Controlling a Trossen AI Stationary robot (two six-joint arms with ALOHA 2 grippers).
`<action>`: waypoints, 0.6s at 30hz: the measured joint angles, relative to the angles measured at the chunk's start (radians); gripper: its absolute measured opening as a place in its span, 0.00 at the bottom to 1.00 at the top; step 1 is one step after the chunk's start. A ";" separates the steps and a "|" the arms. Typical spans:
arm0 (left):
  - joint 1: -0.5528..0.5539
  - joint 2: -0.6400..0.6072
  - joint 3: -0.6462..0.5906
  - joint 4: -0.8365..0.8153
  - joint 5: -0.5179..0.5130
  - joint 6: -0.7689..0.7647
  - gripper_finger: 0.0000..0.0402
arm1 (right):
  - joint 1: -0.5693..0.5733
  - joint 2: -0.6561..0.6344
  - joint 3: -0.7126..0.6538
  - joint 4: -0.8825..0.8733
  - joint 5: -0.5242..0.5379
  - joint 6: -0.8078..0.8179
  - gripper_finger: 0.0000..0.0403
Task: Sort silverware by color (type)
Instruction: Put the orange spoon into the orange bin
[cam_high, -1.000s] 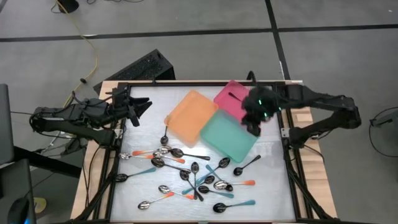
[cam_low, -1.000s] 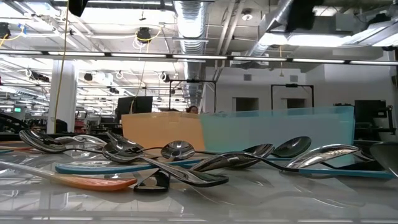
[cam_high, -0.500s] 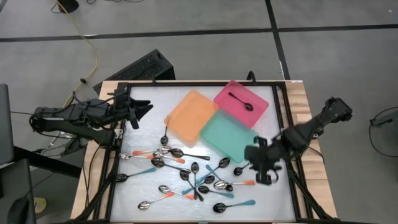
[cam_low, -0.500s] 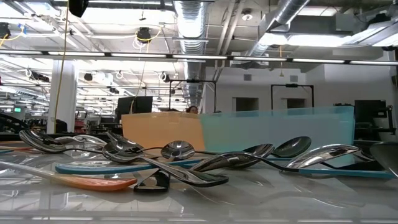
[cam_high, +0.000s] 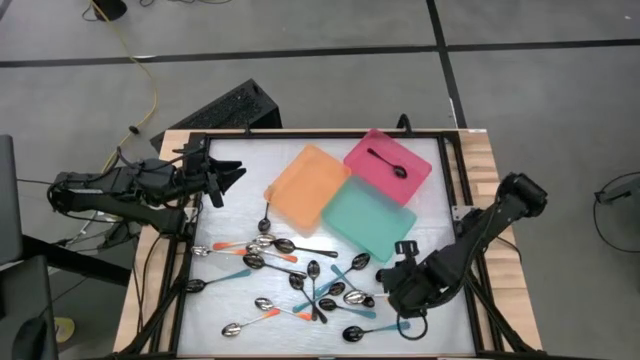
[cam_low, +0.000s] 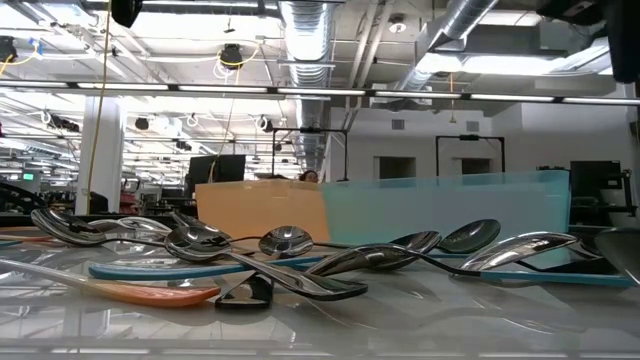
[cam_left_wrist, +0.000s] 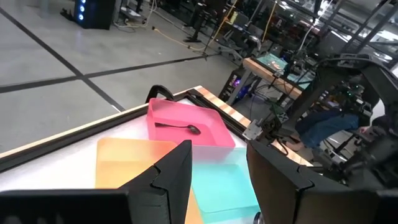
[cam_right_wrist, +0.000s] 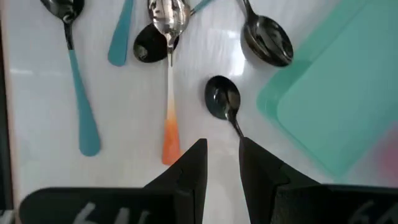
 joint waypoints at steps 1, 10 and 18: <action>0.000 0.002 0.000 0.000 -0.001 0.000 0.35 | 0.000 0.002 0.000 0.011 0.011 -0.007 0.25; 0.000 0.045 0.000 0.001 -0.008 -0.001 0.35 | 0.019 -0.169 -0.265 0.294 0.005 0.076 0.25; 0.001 0.134 0.000 0.012 0.076 -0.051 0.35 | 0.018 -0.282 -0.449 0.362 -0.017 0.030 0.25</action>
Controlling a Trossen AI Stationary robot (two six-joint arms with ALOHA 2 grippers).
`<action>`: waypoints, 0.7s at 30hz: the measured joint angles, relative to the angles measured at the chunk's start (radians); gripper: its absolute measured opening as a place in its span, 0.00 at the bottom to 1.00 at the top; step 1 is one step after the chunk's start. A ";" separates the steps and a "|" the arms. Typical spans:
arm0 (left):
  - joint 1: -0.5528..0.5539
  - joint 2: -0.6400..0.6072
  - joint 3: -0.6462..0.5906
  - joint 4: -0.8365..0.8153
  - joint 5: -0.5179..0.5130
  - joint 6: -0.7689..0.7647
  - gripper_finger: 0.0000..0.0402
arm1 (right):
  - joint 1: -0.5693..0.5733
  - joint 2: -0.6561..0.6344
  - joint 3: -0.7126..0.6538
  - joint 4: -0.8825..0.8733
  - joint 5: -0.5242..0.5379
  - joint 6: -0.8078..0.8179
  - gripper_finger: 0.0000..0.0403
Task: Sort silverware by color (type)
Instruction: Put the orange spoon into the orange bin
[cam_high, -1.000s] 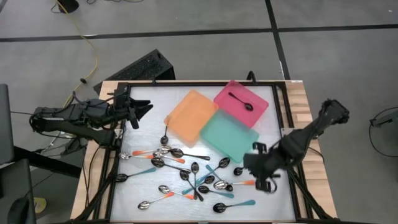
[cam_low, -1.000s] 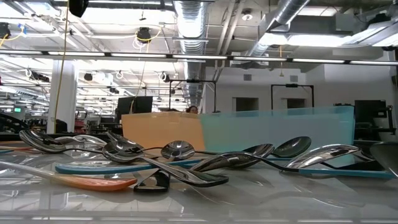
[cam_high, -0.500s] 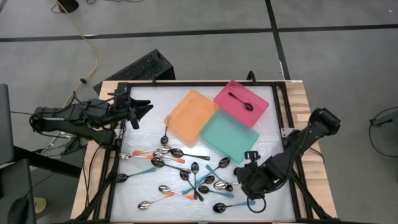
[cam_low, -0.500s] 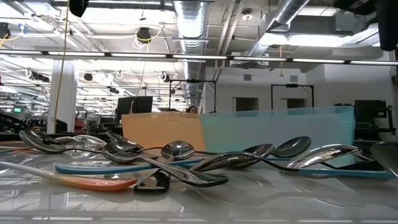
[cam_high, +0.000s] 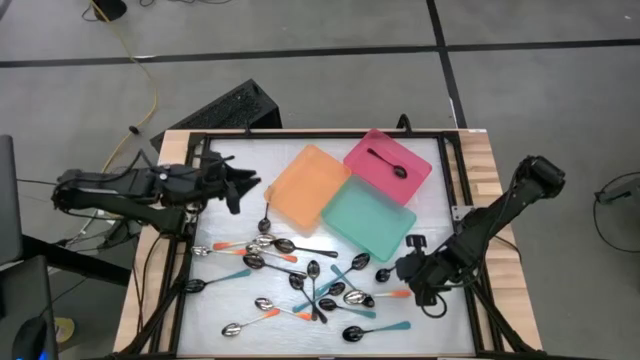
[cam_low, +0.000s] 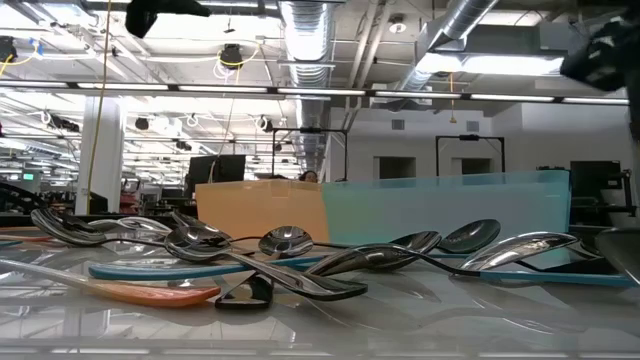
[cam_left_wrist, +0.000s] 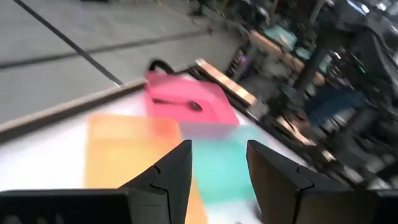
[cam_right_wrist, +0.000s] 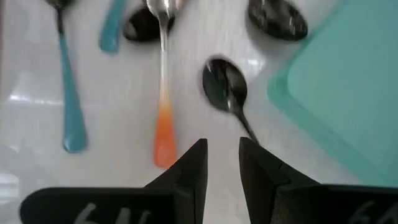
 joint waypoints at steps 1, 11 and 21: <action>0.000 0.013 0.000 0.001 0.050 -0.001 0.35 | 0.001 0.000 -0.012 0.000 0.000 0.002 0.25; -0.010 0.200 0.000 -0.110 0.477 0.085 0.35 | 0.001 0.044 -0.074 0.069 -0.001 0.137 0.25; -0.040 0.325 -0.017 -0.473 0.385 0.039 0.35 | 0.006 0.057 -0.074 0.147 -0.024 0.191 0.25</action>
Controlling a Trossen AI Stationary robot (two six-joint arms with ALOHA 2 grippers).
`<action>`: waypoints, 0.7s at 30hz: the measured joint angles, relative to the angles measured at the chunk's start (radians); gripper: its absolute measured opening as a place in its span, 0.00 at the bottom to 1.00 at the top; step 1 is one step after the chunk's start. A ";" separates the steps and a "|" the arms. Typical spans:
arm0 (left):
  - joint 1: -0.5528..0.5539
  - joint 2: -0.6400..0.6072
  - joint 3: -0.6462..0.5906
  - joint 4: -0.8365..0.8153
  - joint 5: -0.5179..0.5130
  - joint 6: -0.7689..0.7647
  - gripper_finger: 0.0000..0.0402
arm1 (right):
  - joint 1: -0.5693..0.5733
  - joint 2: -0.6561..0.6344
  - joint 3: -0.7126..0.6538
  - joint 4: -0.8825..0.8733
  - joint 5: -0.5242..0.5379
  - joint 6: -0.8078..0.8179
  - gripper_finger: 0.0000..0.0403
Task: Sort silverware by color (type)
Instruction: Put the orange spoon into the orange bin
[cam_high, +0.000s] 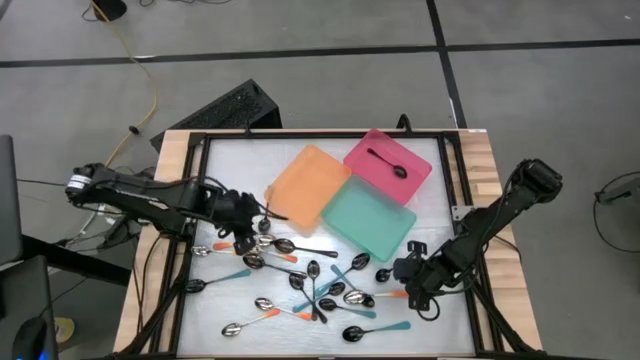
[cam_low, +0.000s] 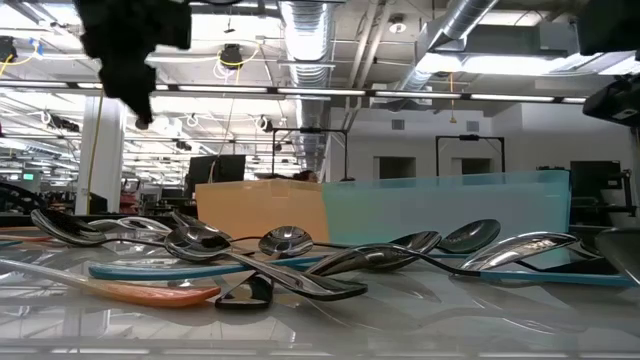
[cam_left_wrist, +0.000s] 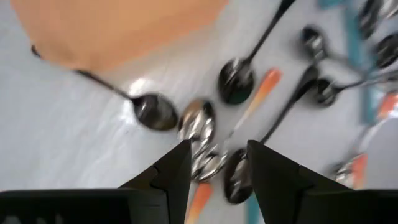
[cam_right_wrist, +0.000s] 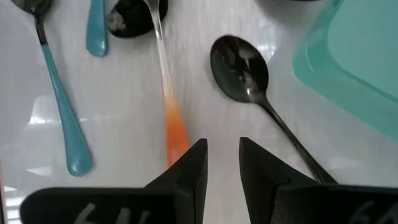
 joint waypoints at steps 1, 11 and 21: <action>-0.006 0.000 -0.016 -0.005 -0.009 0.000 0.35 | 0.000 0.000 0.000 0.003 0.000 0.000 0.25; -0.020 -0.018 -0.255 0.129 -0.013 -0.079 0.35 | -0.001 0.000 0.000 0.013 0.001 0.000 0.25; -0.020 -0.018 -0.379 0.234 0.014 -0.061 0.35 | -0.001 0.000 0.000 0.014 0.003 0.000 0.25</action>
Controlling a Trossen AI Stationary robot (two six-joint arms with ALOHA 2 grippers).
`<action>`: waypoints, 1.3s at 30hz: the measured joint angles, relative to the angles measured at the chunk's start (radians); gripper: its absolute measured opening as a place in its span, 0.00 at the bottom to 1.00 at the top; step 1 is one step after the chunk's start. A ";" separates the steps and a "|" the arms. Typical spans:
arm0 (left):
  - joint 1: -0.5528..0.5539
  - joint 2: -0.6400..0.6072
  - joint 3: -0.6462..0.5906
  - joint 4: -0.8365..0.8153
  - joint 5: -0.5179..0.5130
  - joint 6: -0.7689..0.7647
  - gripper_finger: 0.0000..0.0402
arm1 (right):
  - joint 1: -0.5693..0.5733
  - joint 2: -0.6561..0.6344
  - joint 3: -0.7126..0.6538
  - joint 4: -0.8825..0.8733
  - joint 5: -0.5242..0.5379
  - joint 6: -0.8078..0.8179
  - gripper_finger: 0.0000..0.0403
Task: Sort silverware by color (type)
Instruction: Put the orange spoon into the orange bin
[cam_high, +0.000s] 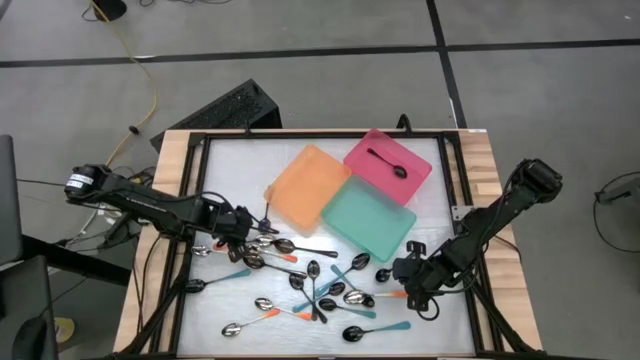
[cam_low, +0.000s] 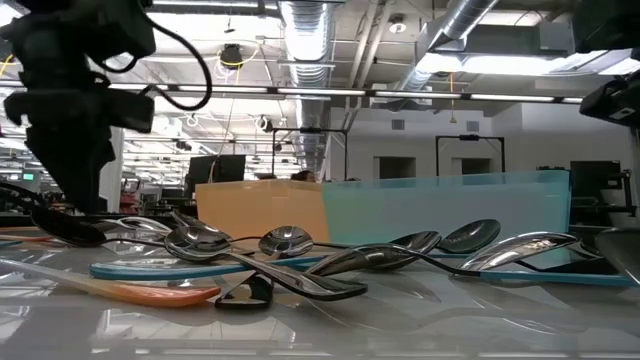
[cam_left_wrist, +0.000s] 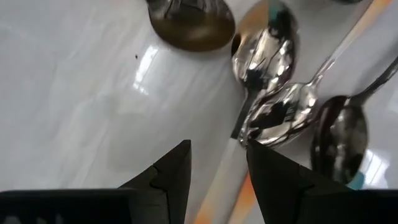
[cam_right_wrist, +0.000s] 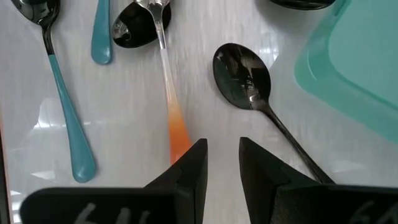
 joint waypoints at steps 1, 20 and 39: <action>0.000 0.000 -0.008 0.006 0.004 0.000 0.35 | 0.000 0.000 0.000 0.000 0.000 0.000 0.25; -0.024 0.014 -0.074 0.065 -0.019 0.066 0.35 | 0.000 0.000 0.000 0.001 0.022 0.043 0.25; -0.031 0.121 -0.056 0.054 -0.044 0.048 0.04 | 0.000 0.000 0.000 -0.001 0.027 0.060 0.25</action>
